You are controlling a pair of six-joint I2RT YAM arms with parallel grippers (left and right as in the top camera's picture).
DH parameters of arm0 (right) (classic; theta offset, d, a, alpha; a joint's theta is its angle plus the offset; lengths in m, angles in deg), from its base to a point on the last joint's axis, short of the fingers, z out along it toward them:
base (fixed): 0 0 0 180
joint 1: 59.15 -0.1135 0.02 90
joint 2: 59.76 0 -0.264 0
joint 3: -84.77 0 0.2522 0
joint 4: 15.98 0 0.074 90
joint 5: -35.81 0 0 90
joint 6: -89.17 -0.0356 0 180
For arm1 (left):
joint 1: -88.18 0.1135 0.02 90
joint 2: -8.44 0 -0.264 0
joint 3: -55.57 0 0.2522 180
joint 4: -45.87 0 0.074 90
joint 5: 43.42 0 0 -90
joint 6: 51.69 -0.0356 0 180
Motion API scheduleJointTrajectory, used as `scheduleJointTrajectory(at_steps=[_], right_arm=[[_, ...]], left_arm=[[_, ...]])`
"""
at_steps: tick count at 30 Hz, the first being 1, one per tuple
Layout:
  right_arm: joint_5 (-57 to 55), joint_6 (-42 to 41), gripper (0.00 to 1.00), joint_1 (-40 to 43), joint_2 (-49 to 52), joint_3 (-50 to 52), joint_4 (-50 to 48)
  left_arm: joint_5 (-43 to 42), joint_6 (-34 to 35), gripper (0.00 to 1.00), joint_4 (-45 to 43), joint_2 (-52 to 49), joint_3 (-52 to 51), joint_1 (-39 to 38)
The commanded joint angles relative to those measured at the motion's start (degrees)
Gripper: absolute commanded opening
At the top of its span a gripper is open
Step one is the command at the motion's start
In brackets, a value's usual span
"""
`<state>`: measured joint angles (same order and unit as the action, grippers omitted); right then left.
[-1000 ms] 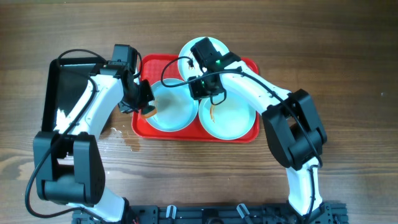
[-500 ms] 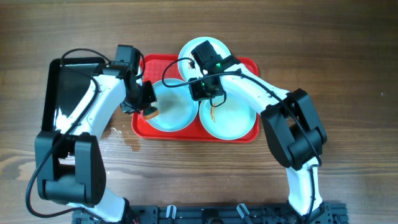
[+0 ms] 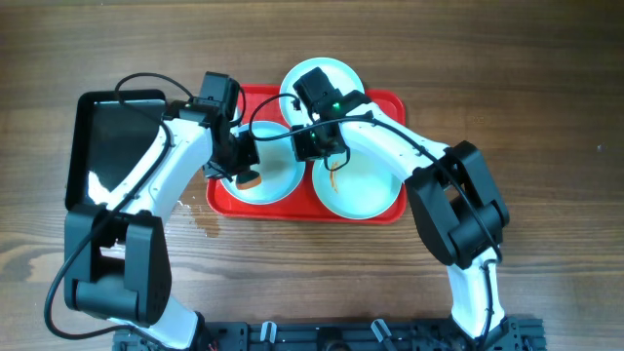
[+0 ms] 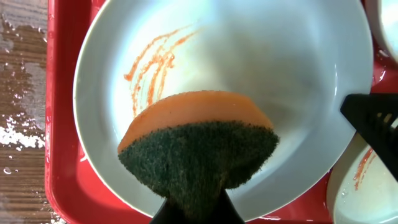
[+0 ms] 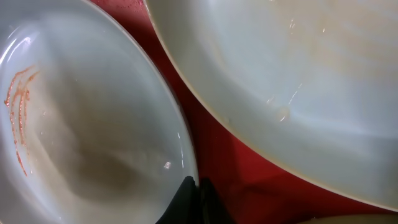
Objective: Clean dirty plates on tray and stack at the side
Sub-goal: 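Scrub the left plate with the sponge while the right gripper holds it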
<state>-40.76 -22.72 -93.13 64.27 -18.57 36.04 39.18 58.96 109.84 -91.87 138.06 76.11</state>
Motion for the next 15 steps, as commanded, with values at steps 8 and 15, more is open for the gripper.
scheduleJointTrajectory(at_steps=[8,15], right_arm=[[-0.5,-0.72,0.04,-0.2,1.36,0.46,0.57],[-0.5,-0.7,0.04,-0.2,1.36,0.46,0.55]], left_arm=[[-5.92,-0.7,0.04,-11.91,-0.33,-7.74,-0.09],[-6.71,-0.7,0.04,-19.98,-0.33,-12.0,-0.2]])
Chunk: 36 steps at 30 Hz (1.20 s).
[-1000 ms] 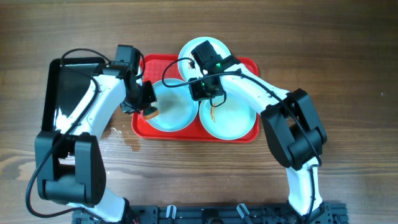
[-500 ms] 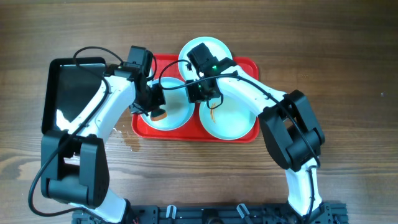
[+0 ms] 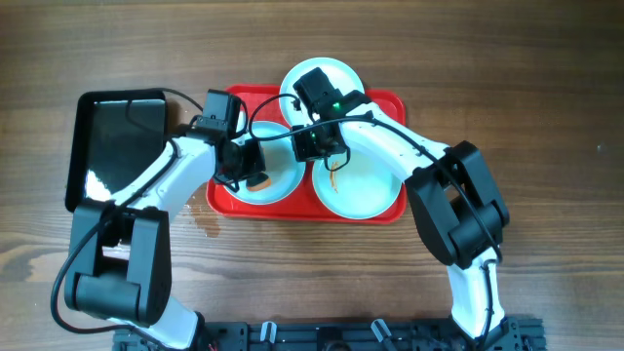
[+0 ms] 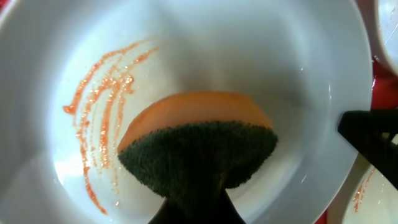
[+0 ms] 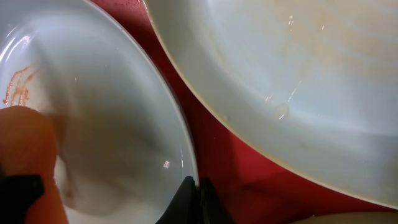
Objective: Clean dirty plates on tray and stack at the side
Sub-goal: 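Scrub the left plate with the sponge while the right gripper holds it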
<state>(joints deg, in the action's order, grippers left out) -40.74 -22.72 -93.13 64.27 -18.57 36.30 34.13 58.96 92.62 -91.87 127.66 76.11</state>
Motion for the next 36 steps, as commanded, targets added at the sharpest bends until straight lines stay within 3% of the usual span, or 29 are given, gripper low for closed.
scheduleJointTrajectory(at_steps=[1,12,18,22,25,32,36], right_arm=[[-0.5,-0.72,0.04,-0.2,1.36,0.46,0.31],[-0.11,-0.61,0.04,-0.2,1.36,0.46,0.33],[-0.15,-0.5,0.04,-0.2,1.36,0.46,0.52],[-0.13,-0.15,0.04,-0.2,1.36,0.46,0.52],[-0.13,-0.13,0.04,-0.2,1.36,0.46,0.52],[0.11,-0.17,0.04,-0.2,1.36,0.46,0.5],[2.25,0.98,0.04,-0.2,1.36,0.44,0.48]], left_arm=[[-1.64,-0.74,0.04,-4.31,-0.33,-2.27,-0.2],[9.6,-0.96,0.04,-14.4,-0.33,-10.38,-0.2],[25.9,-0.94,0.04,-11.91,-0.31,-10.84,-0.2],[30.03,-0.92,0.04,-10.86,0.92,-9.62,-0.2],[26.14,-0.72,0.04,-10.12,3.72,-7.32,-0.44],[5.09,-0.68,0.04,-12.22,9.07,-4.96,-0.94],[2.64,-0.68,0.04,-12.28,6.91,-5.07,-1.01]])
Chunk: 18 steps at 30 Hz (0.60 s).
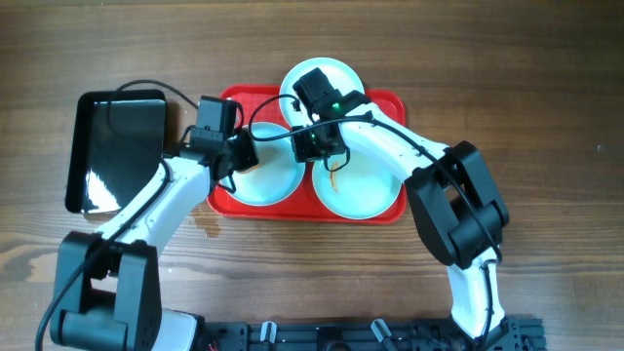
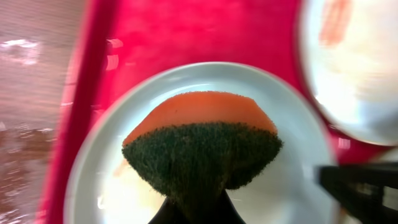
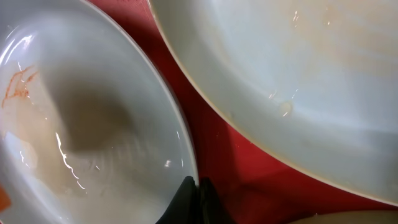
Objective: Clean dirty plates on tray and stack at the side
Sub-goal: 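Scrub the left plate with the sponge while the right gripper holds it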
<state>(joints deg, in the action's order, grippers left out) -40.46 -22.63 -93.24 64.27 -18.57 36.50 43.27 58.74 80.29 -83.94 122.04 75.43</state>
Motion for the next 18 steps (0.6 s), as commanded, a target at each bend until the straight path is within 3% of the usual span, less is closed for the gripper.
scheduleJointTrajectory(at_steps=[1,11,18], right_arm=[[1.99,0.81,0.04,-0.09,1.36,0.44,0.31],[2.6,0.85,0.04,-0.09,1.36,0.44,0.26],[2.6,0.87,0.04,-0.09,1.36,0.44,0.28]], left_arm=[[-6.49,-0.46,0.04,-0.09,-2.03,0.55,-0.33],[-10.45,-0.48,0.04,-5.75,-13.77,0.55,-0.35],[8.52,-0.48,0.04,-3.56,-14.19,0.57,0.37]])
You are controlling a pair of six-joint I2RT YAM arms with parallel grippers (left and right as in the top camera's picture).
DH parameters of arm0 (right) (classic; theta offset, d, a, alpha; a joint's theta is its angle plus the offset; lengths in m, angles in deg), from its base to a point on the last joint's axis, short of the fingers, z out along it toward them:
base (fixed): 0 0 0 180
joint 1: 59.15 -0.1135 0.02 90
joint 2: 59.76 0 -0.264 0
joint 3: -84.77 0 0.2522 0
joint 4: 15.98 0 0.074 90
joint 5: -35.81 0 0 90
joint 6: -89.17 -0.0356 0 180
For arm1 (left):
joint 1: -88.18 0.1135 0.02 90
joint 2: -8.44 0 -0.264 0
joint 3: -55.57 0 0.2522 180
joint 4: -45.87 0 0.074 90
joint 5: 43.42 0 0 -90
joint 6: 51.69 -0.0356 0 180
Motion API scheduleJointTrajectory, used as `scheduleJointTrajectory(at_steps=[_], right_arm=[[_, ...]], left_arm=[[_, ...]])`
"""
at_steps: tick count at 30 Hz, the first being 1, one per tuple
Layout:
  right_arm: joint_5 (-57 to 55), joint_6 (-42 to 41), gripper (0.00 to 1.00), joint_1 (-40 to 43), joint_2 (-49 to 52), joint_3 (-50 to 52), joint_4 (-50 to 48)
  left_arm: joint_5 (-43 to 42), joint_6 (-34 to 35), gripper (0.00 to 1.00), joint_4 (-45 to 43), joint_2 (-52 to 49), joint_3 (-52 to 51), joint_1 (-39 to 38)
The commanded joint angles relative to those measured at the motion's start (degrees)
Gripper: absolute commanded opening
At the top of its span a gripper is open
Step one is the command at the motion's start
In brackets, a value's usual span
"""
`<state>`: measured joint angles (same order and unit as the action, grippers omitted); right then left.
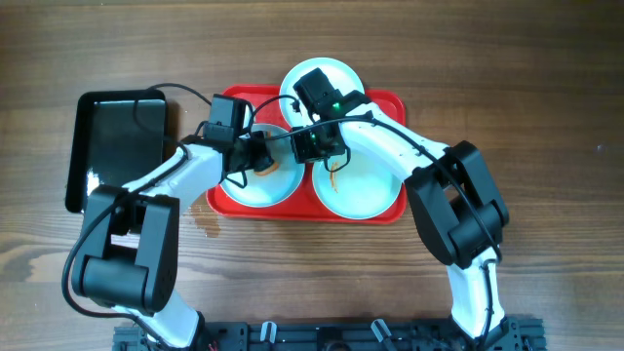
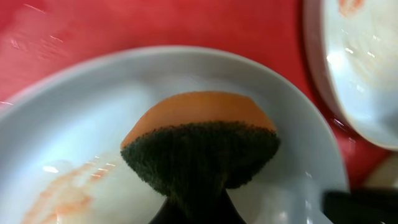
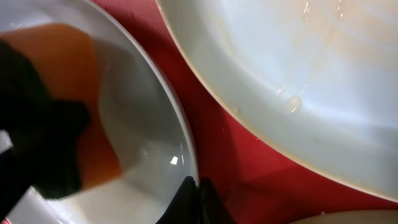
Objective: Clean dirty plates on tray and stack at the side
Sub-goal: 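Scrub the left plate with the sponge while the right gripper holds it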
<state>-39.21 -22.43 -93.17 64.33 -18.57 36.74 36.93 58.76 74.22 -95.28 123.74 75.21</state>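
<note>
A red tray holds three white plates. My left gripper is shut on an orange sponge with a green scrub face. It presses the sponge into the left plate, toward that plate's right side. A faint red smear remains on this plate. My right gripper is shut on the same plate's rim, and the sponge shows just to its left. The large right plate carries an orange streak. The top plate lies partly under my right arm.
A black tray lies on the wooden table left of the red tray. Water spots wet the wood by the red tray's near left corner. My two grippers work close together over the left plate.
My left gripper has carried the sponge from the left part of the plate to its right side, next to my right gripper. The sponge now shows in the right wrist view.
The sponge first hung at the plate's near edge, with sharp red streaks on the plate. Then it sat in the plate beside the streaks, later on the left part with the streaks smeared. My right gripper has pinched the rim at every moment.
</note>
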Motion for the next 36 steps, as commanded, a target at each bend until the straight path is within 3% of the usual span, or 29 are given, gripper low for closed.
scheduleJointTrajectory(at_steps=[1,4,7,13,19,24,36], right_arm=[[1.36,0.68,0.04,-0.15,1.29,0.44,0.07],[1.36,0.68,0.04,-0.15,1.29,0.44,0.07],[1.36,0.68,0.04,-0.15,1.29,0.44,0.02],[1.36,0.66,0.04,-0.15,1.27,0.44,-0.13],[1.36,0.37,0.04,-0.15,1.29,0.44,-0.57],[1.36,0.44,0.04,-0.15,1.27,0.44,-0.37],[1.36,0.48,0.04,-0.15,1.29,0.44,-0.35]], left_arm=[[17.84,-0.5,0.04,3.13,-2.84,-1.14,0.72],[27.21,-0.5,0.04,5.81,-2.84,-1.14,1.16],[28.74,-0.5,0.04,8.09,-2.78,-1.14,1.2],[25.55,0.48,0.04,13.9,-0.28,-0.68,-0.22],[7.98,3.04,0.04,20.37,7.93,1.64,-4.74],[8.02,5.75,0.04,18.58,9.79,1.62,-7.91],[9.46,5.7,0.04,16.48,1.73,1.57,-8.02]])
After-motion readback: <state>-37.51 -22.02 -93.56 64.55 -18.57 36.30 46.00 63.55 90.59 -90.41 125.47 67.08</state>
